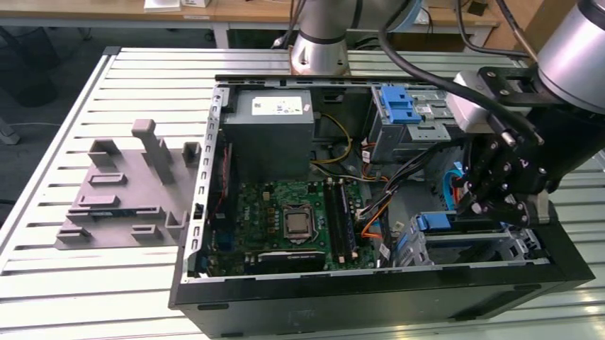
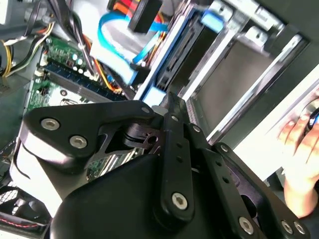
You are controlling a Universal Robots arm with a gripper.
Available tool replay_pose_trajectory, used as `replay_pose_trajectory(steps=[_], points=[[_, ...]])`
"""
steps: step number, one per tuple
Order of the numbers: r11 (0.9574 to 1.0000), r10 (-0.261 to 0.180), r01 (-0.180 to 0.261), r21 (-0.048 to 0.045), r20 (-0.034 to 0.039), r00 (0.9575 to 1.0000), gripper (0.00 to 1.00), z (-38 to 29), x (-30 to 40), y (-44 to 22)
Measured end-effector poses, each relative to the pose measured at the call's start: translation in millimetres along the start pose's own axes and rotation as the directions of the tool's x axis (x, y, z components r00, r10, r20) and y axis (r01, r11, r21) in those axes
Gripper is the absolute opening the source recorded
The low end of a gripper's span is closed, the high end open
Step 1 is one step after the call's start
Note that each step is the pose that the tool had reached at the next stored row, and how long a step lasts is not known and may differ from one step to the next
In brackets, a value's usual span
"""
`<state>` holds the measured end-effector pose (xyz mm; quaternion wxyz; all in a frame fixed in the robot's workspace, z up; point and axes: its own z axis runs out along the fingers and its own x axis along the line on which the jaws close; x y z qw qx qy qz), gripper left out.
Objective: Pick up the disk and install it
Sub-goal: 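Insert the first disk wire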
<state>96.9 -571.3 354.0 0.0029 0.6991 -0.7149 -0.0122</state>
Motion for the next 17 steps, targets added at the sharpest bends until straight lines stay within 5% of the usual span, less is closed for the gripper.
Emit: replay_pose_trajectory(steps=[5, 11, 17], points=[[1.0, 0.0, 0.0, 0.0, -0.0001, 1.0, 0.11, -0.3, -0.6, -15.1], [0.9999, 0.0, 0.0, 0.0131, 0.0002, 1.0, 0.11, -1.2, -1.1, -16.5], [0.9999, 0.0, 0.0, 0.0149, 0.0003, 1.0, 0.11, -1.8, -4.4, -20.9]])
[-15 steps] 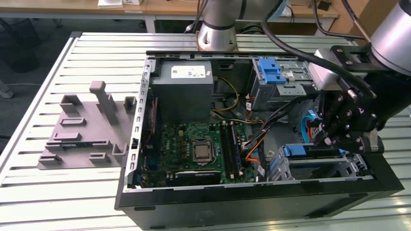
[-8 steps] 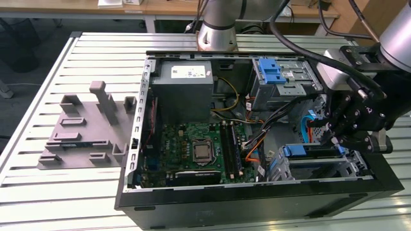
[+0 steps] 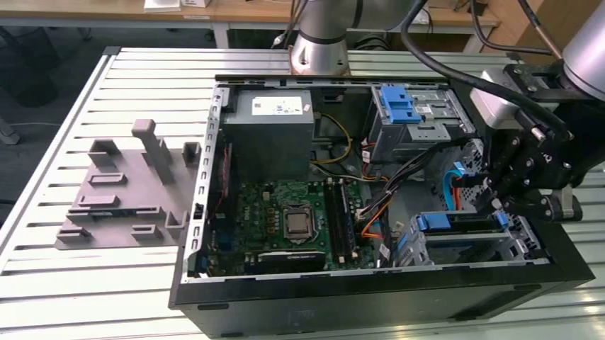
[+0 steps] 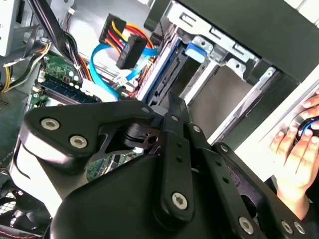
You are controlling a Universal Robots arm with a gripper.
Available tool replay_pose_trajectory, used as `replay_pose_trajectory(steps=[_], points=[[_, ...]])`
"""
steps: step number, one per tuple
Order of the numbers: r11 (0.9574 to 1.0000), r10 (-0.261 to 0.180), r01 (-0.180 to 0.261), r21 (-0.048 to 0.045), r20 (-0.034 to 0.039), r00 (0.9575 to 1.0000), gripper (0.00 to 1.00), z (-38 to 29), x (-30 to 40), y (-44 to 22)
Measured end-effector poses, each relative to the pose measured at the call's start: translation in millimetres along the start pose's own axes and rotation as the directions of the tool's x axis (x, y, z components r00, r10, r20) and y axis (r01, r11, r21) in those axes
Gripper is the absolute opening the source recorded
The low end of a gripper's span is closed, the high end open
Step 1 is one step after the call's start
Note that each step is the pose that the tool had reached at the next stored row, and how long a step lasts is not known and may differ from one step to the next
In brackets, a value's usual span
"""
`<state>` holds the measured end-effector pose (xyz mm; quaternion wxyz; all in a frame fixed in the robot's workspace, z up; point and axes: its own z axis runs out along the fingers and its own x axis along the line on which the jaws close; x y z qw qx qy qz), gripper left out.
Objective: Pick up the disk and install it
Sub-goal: 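Insert the first disk wire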
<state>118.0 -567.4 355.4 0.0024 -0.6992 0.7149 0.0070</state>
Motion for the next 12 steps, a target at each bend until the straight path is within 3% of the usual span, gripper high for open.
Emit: replay_pose_trajectory(steps=[6, 12], points=[[1.0, 0.0, 0.0, 0.0, 0.0001, 1.0, 0.11, 0.1, -10.0, -10.0], [1.0, 0.0, 0.0, 0.0002, 0.0, 1.0, 0.11, 0.1, -18.8, -11.9]])
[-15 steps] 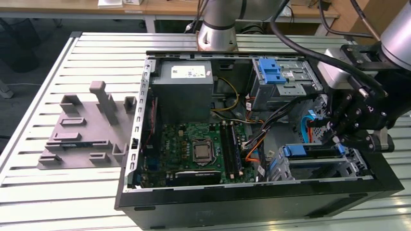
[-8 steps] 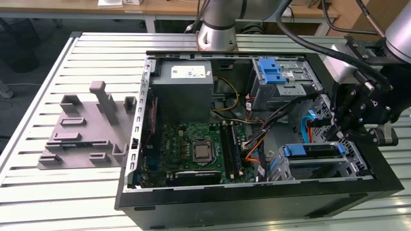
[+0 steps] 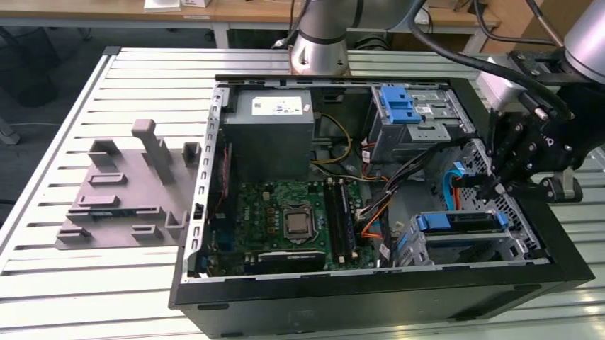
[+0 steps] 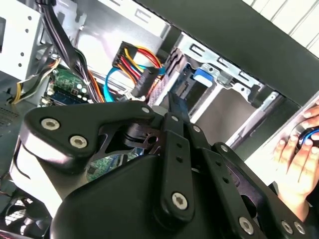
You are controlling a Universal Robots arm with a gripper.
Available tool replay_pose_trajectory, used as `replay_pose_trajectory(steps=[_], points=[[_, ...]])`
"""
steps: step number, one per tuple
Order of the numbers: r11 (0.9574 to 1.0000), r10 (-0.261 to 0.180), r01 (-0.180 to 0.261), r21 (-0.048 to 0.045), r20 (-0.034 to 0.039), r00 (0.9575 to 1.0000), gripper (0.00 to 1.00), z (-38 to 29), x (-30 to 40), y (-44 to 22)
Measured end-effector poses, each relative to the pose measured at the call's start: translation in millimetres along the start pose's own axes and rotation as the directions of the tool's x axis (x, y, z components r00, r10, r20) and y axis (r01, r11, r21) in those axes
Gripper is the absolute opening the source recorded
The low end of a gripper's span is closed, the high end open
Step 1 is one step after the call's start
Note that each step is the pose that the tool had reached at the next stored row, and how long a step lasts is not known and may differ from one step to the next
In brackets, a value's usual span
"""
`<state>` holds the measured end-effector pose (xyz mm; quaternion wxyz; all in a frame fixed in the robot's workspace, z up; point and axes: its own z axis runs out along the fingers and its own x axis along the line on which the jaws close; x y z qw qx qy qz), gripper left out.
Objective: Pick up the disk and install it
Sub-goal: 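Insert the first disk wire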
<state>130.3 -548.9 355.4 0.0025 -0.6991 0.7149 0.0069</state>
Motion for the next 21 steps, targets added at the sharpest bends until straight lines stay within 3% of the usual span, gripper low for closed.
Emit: replay_pose_trajectory(steps=[8, 15, 21], points=[[1.0, 0.0, 0.0, 0.0058, 0.0003, 1.0, 0.11, -5.8, -7.2, 0.0], [0.9999, 0.0, 0.0, 0.0165, 0.0003, 1.0, 0.11, -10.3, -12.8, 0.2], [0.9997, -0.001, 0.001, 0.0224, -0.0037, 1.0, 0.11, -12.3, -18.9, 0.8]])
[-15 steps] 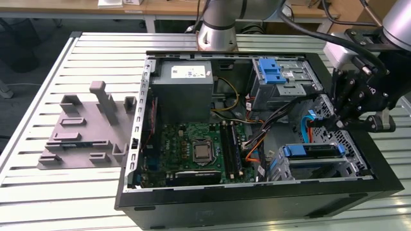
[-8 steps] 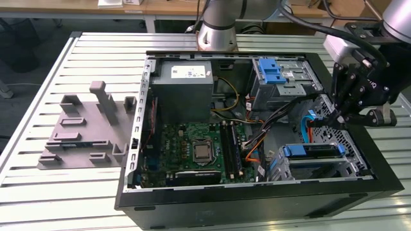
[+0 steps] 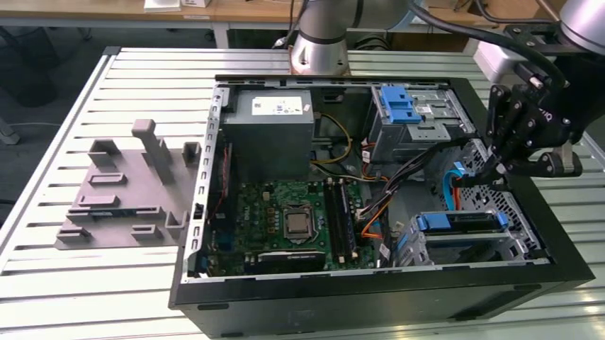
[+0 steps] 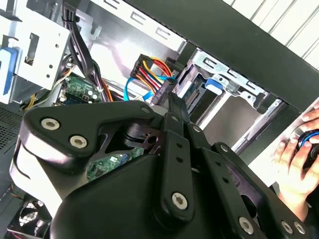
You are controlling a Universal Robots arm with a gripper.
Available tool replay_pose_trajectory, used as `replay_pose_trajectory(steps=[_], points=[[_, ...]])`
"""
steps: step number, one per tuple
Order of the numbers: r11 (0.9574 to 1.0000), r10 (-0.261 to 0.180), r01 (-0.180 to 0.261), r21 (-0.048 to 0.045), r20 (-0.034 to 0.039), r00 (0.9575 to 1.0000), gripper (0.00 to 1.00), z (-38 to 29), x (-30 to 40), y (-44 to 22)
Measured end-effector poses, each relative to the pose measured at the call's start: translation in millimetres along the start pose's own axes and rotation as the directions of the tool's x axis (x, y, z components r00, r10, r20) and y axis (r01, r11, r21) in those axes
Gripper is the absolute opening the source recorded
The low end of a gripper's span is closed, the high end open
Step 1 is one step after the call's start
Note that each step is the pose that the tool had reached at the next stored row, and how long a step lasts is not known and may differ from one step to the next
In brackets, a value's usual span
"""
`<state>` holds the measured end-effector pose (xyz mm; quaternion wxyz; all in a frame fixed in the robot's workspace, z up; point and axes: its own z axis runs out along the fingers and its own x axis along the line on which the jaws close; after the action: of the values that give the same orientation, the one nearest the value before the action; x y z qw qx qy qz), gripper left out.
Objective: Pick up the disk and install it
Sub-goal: 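Insert the first disk wire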
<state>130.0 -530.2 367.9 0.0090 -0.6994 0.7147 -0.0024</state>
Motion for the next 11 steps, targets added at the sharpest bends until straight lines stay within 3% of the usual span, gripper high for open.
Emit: replay_pose_trajectory(steps=[6, 10, 11], points=[[1.0, -0.001, 0.001, 0.0016, -0.0029, 1.0, 0.11, 0.2, -0.4, 0.0], [1.0, -0.002, 0.002, 0.0097, -0.0197, 0.9998, 0.11, 0.8, -1.9, 2.1], [0.9999, -0.002, 0.003, 0.0108, -0.0233, 0.9997, 0.17, 1.1, -2.8, 2.4]])
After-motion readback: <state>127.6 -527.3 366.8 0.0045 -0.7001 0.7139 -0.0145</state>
